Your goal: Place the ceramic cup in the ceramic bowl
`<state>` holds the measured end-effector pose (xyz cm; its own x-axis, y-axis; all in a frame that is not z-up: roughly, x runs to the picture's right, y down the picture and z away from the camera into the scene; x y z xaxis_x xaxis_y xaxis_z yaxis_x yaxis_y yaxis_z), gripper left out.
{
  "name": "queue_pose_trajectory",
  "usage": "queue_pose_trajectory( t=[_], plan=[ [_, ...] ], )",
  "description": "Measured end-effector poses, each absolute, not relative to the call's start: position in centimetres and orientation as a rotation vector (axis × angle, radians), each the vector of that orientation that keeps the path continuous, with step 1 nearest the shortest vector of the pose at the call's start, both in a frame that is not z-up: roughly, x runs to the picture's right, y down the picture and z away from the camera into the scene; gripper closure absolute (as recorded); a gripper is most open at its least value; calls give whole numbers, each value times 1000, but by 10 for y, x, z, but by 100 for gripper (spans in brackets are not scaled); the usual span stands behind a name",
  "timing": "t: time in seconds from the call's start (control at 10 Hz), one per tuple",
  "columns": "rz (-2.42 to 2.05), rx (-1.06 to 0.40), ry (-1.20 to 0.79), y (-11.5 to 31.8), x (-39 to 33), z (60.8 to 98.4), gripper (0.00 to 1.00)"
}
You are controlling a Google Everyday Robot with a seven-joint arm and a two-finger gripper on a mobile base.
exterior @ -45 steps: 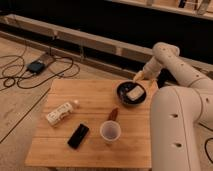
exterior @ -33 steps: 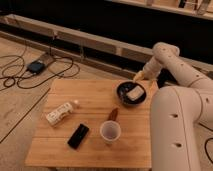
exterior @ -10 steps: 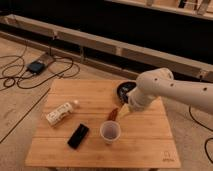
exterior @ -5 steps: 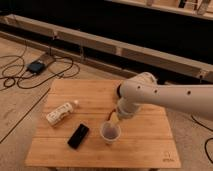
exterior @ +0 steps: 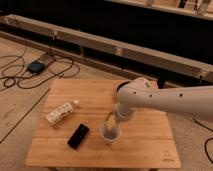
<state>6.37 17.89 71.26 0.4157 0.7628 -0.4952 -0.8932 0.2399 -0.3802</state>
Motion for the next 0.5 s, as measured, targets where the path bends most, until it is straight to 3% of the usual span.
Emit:
queue_pose_trajectory(
  t=[0.4, 0.5],
  plan=[
    [1124, -689, 233, 205, 66, 735, 35],
    [1119, -691, 239, 210, 67, 738, 42]
  ],
)
